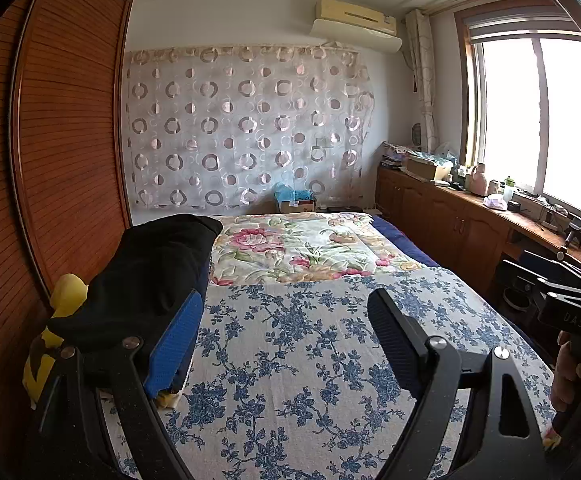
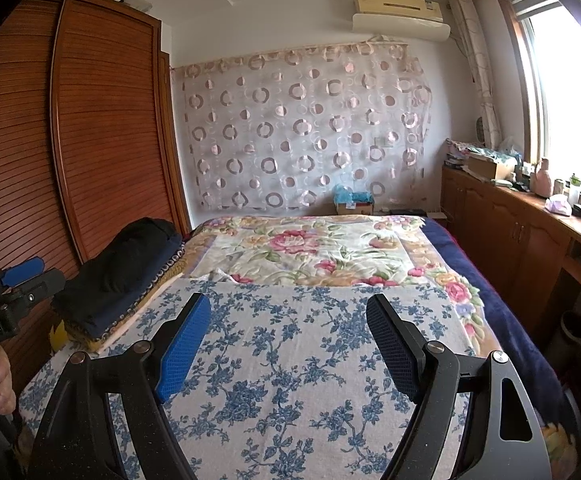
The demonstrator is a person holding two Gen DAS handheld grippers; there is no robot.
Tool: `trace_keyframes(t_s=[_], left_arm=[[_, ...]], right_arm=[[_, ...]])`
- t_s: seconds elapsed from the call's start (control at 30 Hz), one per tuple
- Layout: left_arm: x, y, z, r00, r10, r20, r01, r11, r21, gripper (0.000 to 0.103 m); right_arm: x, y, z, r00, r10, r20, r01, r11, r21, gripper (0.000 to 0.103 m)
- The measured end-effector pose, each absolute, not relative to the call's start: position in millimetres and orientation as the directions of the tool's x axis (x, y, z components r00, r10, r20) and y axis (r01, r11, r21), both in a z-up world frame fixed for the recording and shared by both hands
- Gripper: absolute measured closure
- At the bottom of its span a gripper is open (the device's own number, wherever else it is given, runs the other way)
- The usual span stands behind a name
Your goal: Fold small clothes
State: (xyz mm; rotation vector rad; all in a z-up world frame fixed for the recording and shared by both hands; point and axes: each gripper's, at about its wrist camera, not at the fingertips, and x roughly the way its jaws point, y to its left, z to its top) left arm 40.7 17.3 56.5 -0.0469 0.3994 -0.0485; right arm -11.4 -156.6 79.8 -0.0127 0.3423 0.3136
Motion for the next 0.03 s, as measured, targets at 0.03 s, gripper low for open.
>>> trace_keyframes(t_s=[0.03], left_arm=[[40.7,17.2,56.3,0.920,-0.055,-0.387,0.037,0.998,-0.055,0.018]], right_arm=[[-11.3,-156.6,79.6,0.894,0.300,-0.333,-0.305,0.952,0.041,0.021]])
